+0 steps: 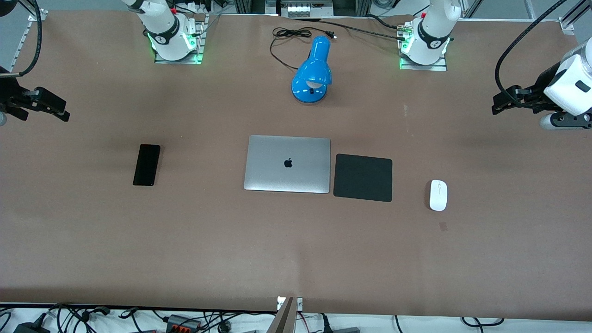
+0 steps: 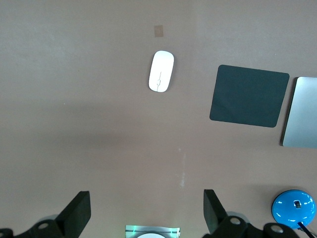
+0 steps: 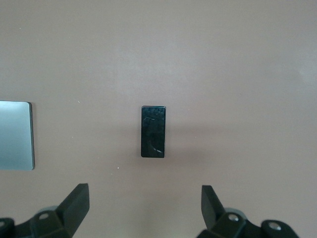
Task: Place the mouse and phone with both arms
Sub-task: 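Reach the right gripper to the black phone while the left gripper reaches the mouse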
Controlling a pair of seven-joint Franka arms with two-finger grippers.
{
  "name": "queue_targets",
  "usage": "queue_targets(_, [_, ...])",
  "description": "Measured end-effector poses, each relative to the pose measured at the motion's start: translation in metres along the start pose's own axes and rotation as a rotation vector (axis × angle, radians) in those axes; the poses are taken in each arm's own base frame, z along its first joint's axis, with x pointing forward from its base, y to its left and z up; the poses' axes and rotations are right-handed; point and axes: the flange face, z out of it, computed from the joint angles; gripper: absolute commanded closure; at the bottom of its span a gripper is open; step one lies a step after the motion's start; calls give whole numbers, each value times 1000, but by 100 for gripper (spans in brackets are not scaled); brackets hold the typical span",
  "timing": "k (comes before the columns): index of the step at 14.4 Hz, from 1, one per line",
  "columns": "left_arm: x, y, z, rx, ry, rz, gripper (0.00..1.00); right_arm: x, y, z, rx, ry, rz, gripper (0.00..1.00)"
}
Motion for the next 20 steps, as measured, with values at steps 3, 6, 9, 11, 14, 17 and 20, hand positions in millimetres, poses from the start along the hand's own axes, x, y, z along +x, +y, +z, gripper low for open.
queue_targets(3, [0, -3, 0, -1, 0, -6, 0, 0, 0, 0, 0, 0, 0, 0])
queue_targets(6, [1, -5, 1, -1, -3, -10, 0, 0, 0, 1, 0, -1, 0, 0])
queue_targets(9, [16, -4, 19, 1, -25, -10, 0, 4, -6, 9, 0, -17, -13, 0])
queue_targets(11, [40, -3, 42, 2, -51, -10, 0, 10, -13, 25, 0, -44, -26, 0])
queue_targets(14, [95, 0, 94, 3, -61, -10, 0, 30, -17, 67, -1, -76, -32, 0])
queue_targets(17, [141, 3, 154, 1, -28, -10, 0, 49, -18, 127, -2, -110, -35, 0])
queue_targets(20, [169, 5, 216, 1, -33, 33, 0, 47, -20, 188, -2, -130, -37, 0])
